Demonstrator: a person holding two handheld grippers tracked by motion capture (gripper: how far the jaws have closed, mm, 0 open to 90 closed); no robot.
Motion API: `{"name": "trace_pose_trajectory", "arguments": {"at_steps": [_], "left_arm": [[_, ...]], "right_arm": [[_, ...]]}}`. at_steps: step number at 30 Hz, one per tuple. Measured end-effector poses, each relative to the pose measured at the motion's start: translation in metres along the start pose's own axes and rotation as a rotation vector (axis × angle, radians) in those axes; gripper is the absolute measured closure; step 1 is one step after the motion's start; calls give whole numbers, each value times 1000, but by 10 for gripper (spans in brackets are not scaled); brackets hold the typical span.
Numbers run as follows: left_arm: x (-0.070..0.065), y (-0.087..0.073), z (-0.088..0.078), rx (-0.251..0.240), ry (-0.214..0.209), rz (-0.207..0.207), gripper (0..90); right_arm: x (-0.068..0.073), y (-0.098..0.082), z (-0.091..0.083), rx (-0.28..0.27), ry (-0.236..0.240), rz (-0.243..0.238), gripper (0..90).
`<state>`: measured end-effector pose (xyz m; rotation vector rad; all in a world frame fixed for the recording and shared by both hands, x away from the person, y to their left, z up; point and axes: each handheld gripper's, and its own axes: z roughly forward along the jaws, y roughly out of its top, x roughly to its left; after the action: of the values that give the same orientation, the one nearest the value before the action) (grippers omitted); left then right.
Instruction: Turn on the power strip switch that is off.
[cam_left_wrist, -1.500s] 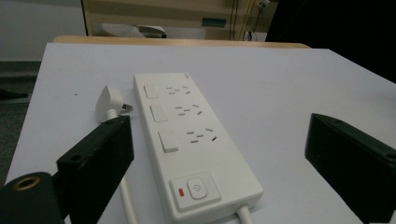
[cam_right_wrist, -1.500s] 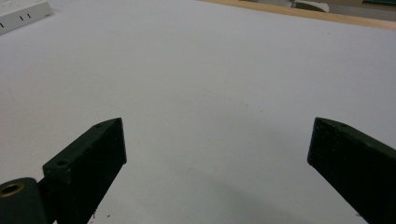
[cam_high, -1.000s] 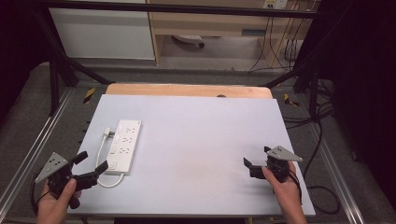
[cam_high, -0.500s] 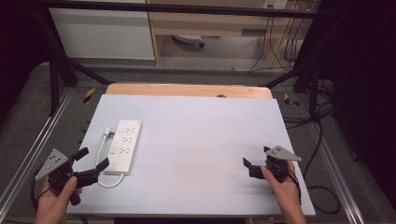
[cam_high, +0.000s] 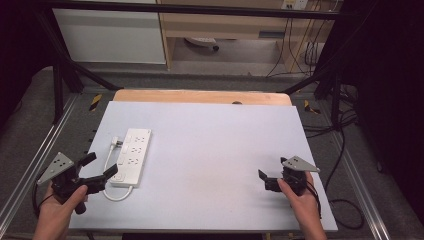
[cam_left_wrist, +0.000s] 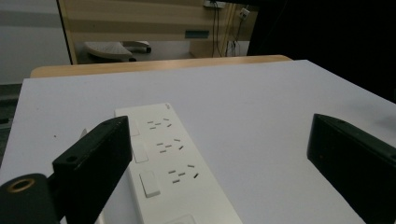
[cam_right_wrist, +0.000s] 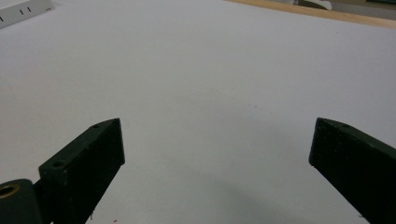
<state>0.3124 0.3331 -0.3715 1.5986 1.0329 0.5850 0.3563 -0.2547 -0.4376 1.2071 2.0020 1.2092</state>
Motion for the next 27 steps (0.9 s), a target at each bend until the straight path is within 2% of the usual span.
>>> {"name": "trace_pose_trajectory", "arguments": {"at_steps": [16,27], "left_arm": [[-2,23,13,14,-4,34,68],[5,31,24,23,10,37,69]], "right_arm": [[1,0,2,6,7,-3,39],[0,0,3,11,5,2,39]]}}
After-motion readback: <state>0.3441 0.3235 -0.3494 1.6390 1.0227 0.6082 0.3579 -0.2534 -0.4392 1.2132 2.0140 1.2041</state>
